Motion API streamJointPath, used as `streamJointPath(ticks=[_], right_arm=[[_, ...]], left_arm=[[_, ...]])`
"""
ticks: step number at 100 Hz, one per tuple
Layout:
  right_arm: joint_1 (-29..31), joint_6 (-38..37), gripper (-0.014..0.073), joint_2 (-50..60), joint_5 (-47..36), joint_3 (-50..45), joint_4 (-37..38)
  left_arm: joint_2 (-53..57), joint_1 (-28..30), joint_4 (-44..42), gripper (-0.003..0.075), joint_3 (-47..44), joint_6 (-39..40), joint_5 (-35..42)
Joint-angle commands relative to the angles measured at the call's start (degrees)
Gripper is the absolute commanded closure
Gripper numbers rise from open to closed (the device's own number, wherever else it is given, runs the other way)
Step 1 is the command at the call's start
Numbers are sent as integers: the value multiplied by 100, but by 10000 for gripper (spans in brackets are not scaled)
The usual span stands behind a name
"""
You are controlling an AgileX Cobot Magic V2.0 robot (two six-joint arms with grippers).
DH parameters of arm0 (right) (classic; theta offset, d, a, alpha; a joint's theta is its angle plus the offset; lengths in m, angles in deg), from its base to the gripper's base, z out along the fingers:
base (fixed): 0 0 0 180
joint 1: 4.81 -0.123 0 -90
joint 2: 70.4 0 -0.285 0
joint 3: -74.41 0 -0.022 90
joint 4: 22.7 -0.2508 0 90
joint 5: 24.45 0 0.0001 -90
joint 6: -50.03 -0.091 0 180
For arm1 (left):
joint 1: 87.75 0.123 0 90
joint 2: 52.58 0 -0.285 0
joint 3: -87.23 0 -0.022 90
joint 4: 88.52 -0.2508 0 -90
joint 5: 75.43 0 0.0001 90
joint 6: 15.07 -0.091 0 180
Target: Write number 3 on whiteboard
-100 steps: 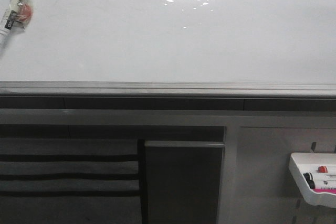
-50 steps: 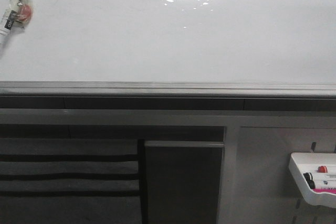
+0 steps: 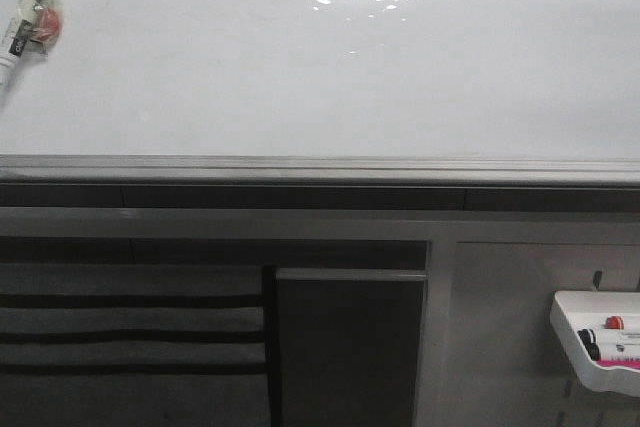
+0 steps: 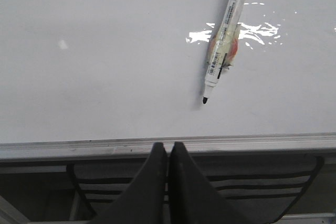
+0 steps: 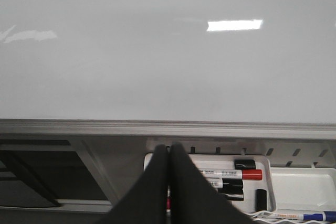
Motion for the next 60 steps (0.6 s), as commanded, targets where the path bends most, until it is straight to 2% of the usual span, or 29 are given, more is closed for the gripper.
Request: streamJointPath(ticks=[1, 7, 12, 19, 24, 29, 37, 49, 60], right_arm=[[35, 69, 650, -59, -395, 212, 22], [35, 69, 592, -59, -380, 212, 22], [35, 69, 501, -59, -413, 212, 48], [35, 69, 335, -59, -413, 212, 138], [35, 69, 234, -59, -413, 212, 170], [35, 69, 162, -59, -413, 212, 182], [35, 69, 109, -59, -413, 212, 182], [35, 69, 113, -59, -403, 212, 182], [35, 69, 113, -59, -403, 212, 171]], left_arm=[[-27, 14, -34, 729, 194, 15, 516], [-27, 14, -77, 654, 183, 15, 544], [-27, 14, -156, 532, 183, 15, 544], [-27, 14, -219, 300, 183, 15, 586], [-27, 14, -179, 188, 183, 15, 587], [-27, 14, -117, 123, 183, 15, 587], [-27, 14, -77, 100, 183, 15, 587], [-27, 14, 598, 101, 183, 15, 587], [-27, 14, 729, 101, 183, 15, 587]])
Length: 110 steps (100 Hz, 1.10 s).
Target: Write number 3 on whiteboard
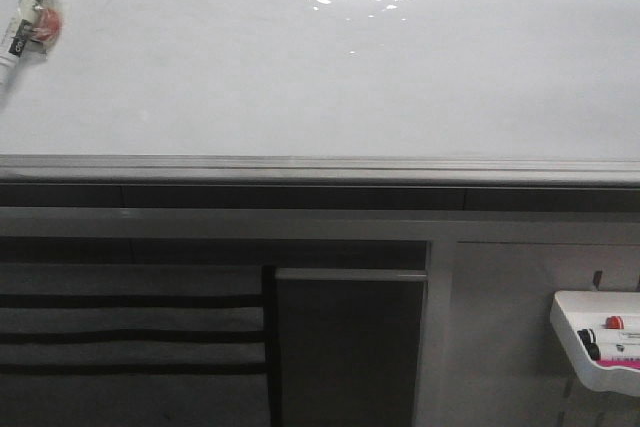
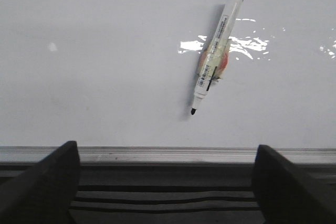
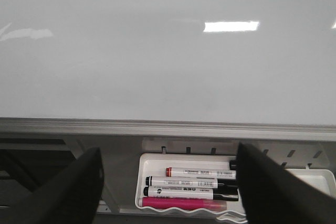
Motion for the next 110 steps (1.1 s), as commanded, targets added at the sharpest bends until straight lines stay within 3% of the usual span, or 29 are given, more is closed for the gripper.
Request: streamJointPath(ticks=[1, 21, 54, 99, 110], right_arm=[[35, 67, 113, -59, -403, 212, 74], [35, 67, 113, -59, -402, 212, 41], [35, 67, 113, -59, -402, 212, -63], [35, 67, 113, -59, -402, 212, -63], [35, 67, 113, -59, -402, 212, -63]], left_arm=[[-27, 14, 230, 101, 183, 15, 455], [-27, -213, 328, 101, 174, -9, 719], [-1316, -682, -869, 101, 174, -202, 1166], [-3126, -682, -874, 101, 174, -202, 3907], [-3475, -682, -1031, 101, 184, -202, 4268]])
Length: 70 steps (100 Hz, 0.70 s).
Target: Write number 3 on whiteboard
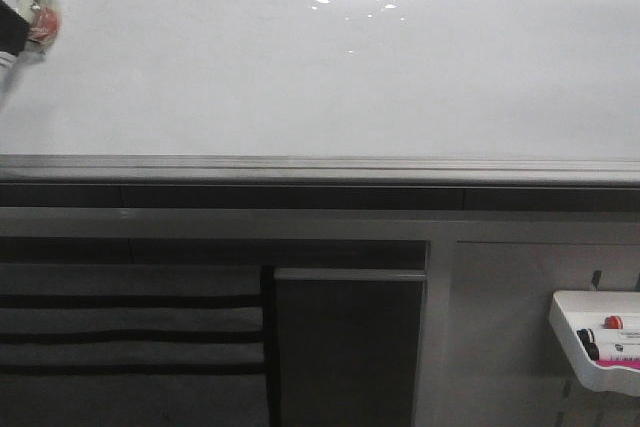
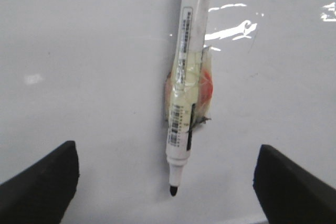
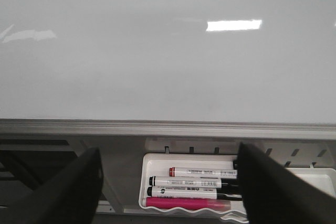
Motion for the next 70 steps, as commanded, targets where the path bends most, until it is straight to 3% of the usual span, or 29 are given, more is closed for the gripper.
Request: streamJointPath(ticks=[1, 45, 52, 70], right_arm=[[35, 57, 113, -59, -402, 212, 24], [35, 57, 113, -59, -402, 212, 24], [35, 57, 113, -59, -393, 212, 24], [35, 57, 113, -59, -393, 212, 24]], left_arm=[[-168, -42, -119, 101, 196, 0, 755], [-1069, -42, -179, 118, 680, 0, 810], [-1083, -42, -179, 185, 680, 0, 810], [-1083, -42, -179, 444, 680, 0, 820]])
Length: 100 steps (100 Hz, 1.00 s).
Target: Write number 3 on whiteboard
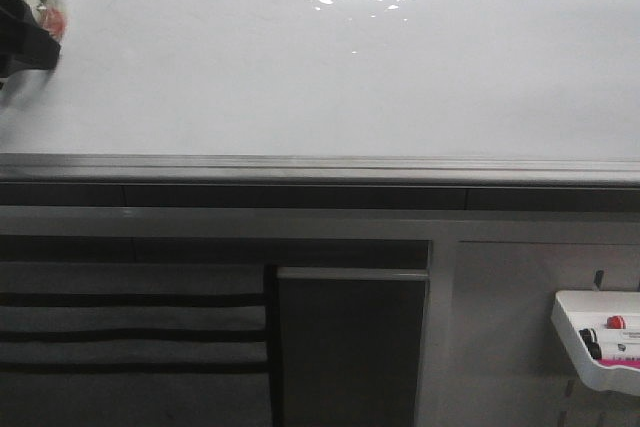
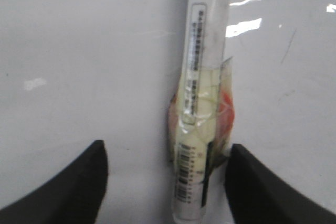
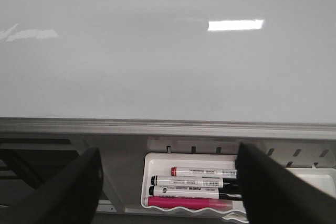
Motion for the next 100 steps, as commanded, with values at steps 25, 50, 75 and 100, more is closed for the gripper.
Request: streamJointPath(ticks=[25, 50, 75, 100], right_arm=[[35, 57, 113, -59, -393, 212, 24], [1, 224, 113, -183, -221, 433, -959], [-526, 2131, 113, -1316, 1407, 1369, -2759], [-767, 4495, 113, -2508, 2567, 1991, -4915]], left_arm=[[47, -42, -5, 647, 169, 33, 271], [534, -305, -5, 741, 183, 44, -652], [1242, -1184, -493, 741, 701, -52, -2874], [1598, -2029, 2129, 741, 1379, -3039, -4693]])
